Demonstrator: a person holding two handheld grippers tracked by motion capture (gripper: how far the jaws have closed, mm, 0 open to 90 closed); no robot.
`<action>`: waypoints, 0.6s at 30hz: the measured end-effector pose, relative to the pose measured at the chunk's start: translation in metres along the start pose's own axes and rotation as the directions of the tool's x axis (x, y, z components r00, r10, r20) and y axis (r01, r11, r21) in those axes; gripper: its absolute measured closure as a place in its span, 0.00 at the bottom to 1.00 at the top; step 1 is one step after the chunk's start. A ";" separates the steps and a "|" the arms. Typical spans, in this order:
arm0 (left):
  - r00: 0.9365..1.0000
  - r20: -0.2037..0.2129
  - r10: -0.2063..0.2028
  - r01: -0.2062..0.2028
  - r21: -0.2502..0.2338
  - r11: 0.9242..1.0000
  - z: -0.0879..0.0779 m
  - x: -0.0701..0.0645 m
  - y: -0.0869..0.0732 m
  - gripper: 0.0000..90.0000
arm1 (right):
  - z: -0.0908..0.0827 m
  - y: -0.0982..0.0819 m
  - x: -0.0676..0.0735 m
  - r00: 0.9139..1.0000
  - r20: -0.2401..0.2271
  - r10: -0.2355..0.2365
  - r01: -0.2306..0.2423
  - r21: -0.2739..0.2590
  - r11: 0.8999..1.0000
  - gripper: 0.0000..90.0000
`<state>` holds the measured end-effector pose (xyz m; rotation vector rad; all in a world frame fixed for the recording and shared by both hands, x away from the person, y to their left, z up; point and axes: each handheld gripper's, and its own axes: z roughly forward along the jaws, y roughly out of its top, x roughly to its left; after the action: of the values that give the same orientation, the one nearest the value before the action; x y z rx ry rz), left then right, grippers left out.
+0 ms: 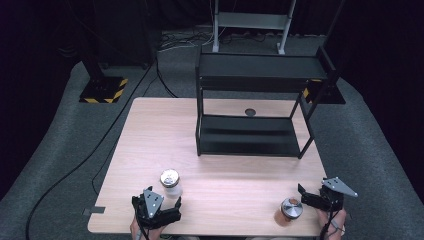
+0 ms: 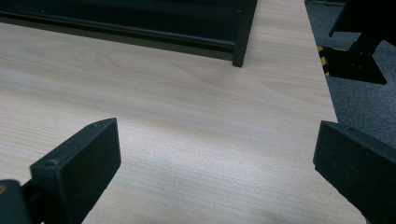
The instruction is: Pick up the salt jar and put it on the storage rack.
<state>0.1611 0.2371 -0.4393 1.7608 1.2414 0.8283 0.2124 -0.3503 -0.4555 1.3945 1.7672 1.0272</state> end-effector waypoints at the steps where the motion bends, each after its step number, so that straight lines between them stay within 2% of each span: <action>1: 1.000 0.002 -0.004 0.004 0.004 1.000 0.002 0.000 0.001 0.00 | 0.000 0.000 0.000 1.000 0.001 -0.001 0.001 0.000 1.000 0.00; 8: 1.000 0.012 -0.017 0.016 0.024 1.000 0.011 0.001 0.008 0.00 | 0.000 0.001 0.000 1.000 0.002 -0.001 0.001 0.003 1.000 0.00; 12: 1.000 0.020 -0.015 0.014 0.055 0.998 0.019 0.004 0.014 0.00 | 0.000 0.001 0.000 1.000 0.002 0.000 0.000 0.003 1.000 0.00; 18: 0.998 0.046 -0.043 0.039 0.086 0.996 0.034 0.010 0.017 0.00 | 0.001 0.001 0.000 1.000 0.000 -0.001 0.001 0.007 1.000 0.00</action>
<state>0.2005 0.2351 -0.4389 1.8059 1.2935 0.7155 0.2134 -0.3500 -0.4548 1.3972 1.7727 1.0216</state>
